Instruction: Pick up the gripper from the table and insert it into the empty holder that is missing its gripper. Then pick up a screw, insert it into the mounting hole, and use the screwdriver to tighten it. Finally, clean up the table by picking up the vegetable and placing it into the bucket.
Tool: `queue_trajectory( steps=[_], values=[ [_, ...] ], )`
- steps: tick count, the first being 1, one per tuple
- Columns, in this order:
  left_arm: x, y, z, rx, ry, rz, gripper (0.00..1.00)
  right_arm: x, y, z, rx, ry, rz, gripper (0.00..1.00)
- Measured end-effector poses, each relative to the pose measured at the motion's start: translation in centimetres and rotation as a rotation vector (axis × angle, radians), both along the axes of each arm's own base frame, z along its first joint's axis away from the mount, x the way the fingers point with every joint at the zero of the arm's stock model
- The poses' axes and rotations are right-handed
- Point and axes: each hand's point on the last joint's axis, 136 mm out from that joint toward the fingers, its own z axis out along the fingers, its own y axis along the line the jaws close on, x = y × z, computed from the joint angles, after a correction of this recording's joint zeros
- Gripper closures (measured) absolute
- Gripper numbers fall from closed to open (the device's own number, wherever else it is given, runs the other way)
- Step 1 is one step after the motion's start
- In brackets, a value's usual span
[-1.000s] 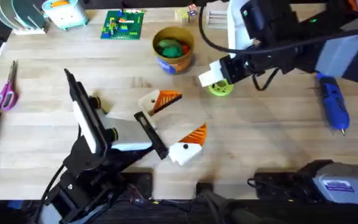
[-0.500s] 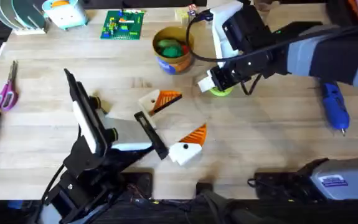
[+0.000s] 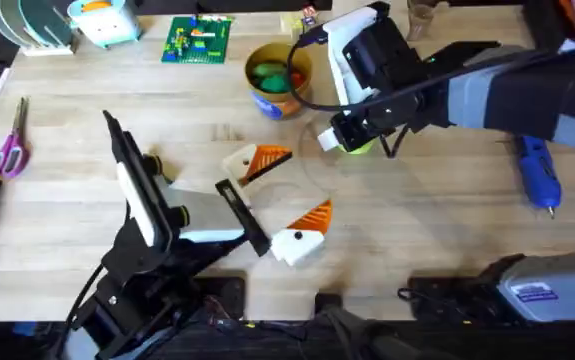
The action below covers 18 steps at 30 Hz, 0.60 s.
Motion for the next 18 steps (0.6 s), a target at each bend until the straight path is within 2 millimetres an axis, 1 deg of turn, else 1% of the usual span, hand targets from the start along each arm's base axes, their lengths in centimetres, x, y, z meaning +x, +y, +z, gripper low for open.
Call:
queue_trajectory(
  steps=[7, 12, 18],
  values=[
    [0.0, 0.0, -0.01, 0.0, 0.0, 0.0, 0.009, 0.02, -0.26, -0.06, -0.026, -0.01, 0.001, 0.618],
    [0.0, 0.0, 0.0, 0.0, 0.0, 0.0, 0.008, -0.35, -0.5, -0.25, -0.038, 0.006, 0.003, 0.65],
    [0.0, 0.0, -0.01, 0.0, 0.0, 0.0, 0.008, -0.35, -0.56, -0.26, -0.042, 0.005, 0.004, 0.682]
  ],
)
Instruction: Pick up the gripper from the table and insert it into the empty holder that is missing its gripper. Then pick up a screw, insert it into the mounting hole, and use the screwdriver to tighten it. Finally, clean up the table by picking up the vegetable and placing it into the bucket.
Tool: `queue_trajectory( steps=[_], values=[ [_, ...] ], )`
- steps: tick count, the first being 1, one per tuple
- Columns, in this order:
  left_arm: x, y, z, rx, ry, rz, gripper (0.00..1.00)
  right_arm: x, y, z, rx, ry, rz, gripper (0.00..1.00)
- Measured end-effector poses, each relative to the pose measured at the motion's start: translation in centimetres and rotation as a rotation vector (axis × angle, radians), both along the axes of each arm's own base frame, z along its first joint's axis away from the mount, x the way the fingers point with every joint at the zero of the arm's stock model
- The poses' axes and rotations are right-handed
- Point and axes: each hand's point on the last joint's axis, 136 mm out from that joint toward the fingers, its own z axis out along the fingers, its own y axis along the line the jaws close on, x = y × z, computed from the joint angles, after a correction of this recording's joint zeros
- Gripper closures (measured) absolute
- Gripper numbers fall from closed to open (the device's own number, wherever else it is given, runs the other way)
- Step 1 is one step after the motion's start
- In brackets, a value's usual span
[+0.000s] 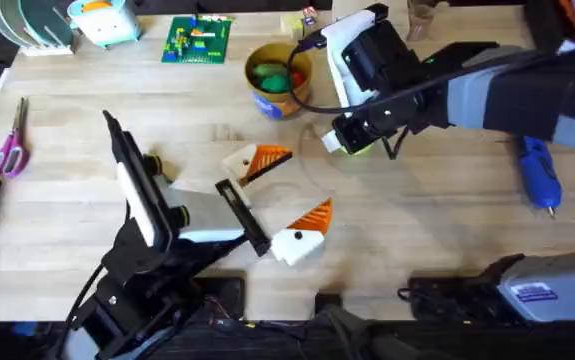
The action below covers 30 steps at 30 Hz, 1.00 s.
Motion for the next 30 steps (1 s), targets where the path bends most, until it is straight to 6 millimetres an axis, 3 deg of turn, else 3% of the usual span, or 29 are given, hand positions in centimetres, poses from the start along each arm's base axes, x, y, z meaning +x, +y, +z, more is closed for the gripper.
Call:
queue_trajectory(
  steps=[8, 20, 30],
  values=[
    [0.0, 0.0, 0.0, 0.0, 0.0, 0.0, 0.009, 0.04, 0.02, -0.04, 0.0, -0.001, 0.0, 0.741],
    [0.0, 0.0, 0.0, 0.0, 0.0, 0.0, 0.008, 0.33, -0.12, -0.26, -0.012, -0.009, -0.003, 0.986],
    [0.0, 0.0, 0.0, 0.0, 0.0, 0.0, 0.009, 0.16, -0.45, -0.14, -0.031, 0.001, -0.007, 0.994]
  ],
)
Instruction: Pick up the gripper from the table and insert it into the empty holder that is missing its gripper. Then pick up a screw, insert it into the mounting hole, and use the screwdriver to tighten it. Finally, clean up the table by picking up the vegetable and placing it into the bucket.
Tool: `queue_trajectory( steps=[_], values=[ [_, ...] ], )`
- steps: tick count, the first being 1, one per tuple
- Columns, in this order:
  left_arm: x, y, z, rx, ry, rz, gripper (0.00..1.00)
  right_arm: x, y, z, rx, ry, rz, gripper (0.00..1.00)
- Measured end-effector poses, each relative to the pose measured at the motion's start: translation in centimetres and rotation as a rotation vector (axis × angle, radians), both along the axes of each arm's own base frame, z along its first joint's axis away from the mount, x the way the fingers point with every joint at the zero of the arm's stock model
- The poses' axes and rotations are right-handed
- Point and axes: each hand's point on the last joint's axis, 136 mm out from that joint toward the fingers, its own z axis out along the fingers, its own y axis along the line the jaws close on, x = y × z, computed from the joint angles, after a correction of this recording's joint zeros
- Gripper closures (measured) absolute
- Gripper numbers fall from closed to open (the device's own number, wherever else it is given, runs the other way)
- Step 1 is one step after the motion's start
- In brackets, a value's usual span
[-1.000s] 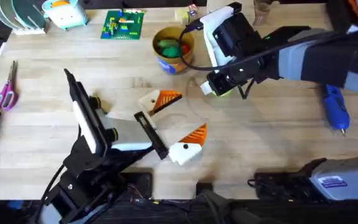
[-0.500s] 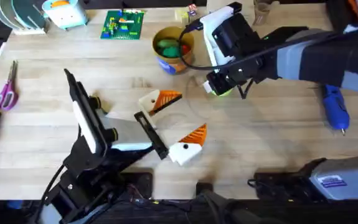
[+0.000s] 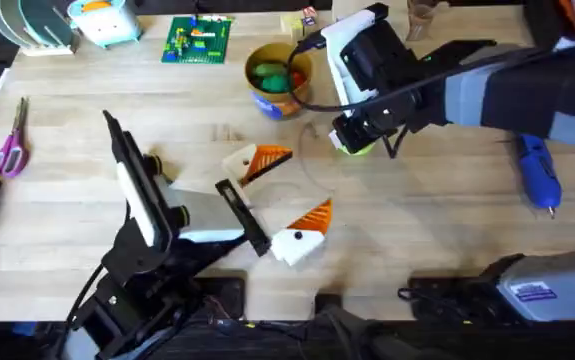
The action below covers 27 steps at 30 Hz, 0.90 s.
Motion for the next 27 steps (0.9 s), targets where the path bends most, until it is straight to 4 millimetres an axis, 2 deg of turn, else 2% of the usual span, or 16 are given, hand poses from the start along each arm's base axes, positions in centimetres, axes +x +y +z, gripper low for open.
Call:
queue_trajectory(
  steps=[3, 6, 8, 14, 17, 21, 24, 27],
  values=[
    [0.0, 0.0, 0.0, 0.0, 0.0, 0.0, 0.008, 0.0, -0.1, 0.5, -0.008, 0.007, -0.002, 0.994],
    [0.0, 0.0, 0.0, 0.0, 0.0, 0.0, 0.009, 0.2, 0.0, 2.2, 0.003, -0.013, -0.002, 0.994],
    [0.0, 0.0, 0.0, 0.0, 0.0, 0.0, 0.008, 0.4, 0.1, 4.2, 0.021, -0.045, -0.002, 0.994],
    [0.0, 0.0, 0.0, 0.0, 0.0, 0.0, 0.008, 0.3, 1.1, 12.1, 0.098, -0.164, 0.021, 0.994],
    [0.0, 0.0, 0.0, 0.0, 0.0, 0.0, 0.008, -1.1, 3.1, 15.9, 0.132, -0.203, 0.087, 0.994],
    [0.0, 0.0, 0.0, 0.0, 0.0, 0.0, 0.008, -3.5, 6.9, 19.7, 0.182, -0.241, 0.205, 0.994],
    [0.0, 0.0, 0.0, 0.0, 0.0, 0.0, 0.009, -5.5, 9.8, 21.6, 0.216, -0.259, 0.293, 0.994],
    [0.0, 0.0, 0.0, 0.0, 0.0, 0.0, 0.008, -7.2, 12.3, 22.2, 0.226, -0.252, 0.367, 0.994]
  ],
)
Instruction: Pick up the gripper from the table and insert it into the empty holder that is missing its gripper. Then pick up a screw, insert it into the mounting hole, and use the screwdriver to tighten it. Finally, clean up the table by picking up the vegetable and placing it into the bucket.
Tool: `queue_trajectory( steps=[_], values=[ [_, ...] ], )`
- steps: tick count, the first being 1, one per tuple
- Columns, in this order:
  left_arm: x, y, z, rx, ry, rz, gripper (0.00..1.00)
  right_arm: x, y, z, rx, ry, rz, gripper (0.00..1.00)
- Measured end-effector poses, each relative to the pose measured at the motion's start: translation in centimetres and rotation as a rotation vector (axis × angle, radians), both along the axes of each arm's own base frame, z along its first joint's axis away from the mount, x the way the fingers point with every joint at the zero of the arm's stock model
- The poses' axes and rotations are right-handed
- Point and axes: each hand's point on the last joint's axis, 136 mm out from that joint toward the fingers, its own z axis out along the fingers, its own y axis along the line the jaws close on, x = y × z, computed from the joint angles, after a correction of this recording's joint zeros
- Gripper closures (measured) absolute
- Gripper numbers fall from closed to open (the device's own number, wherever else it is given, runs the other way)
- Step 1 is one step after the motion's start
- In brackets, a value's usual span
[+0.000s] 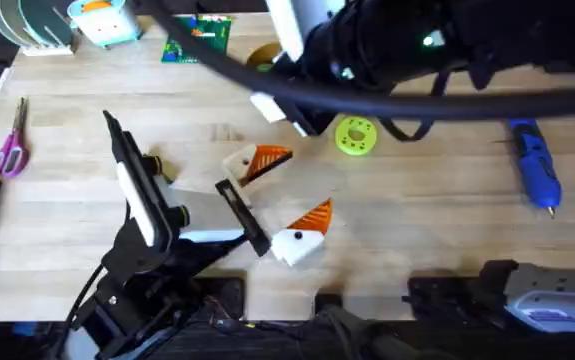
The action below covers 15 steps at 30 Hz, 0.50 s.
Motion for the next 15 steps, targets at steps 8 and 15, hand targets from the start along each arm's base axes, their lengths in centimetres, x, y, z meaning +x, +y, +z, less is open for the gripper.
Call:
queue_trajectory(
  steps=[8, 15],
  values=[
    [0.0, 0.0, 0.0, 0.0, 0.0, 0.0, 0.008, -3.5, 3.7, -3.1, -0.084, 0.054, 0.125, 0.994],
    [0.0, 0.0, 0.0, 0.0, 0.0, 0.0, 0.008, -4.3, 4.3, -3.3, -0.08, 0.064, 0.138, 0.994]
  ],
)
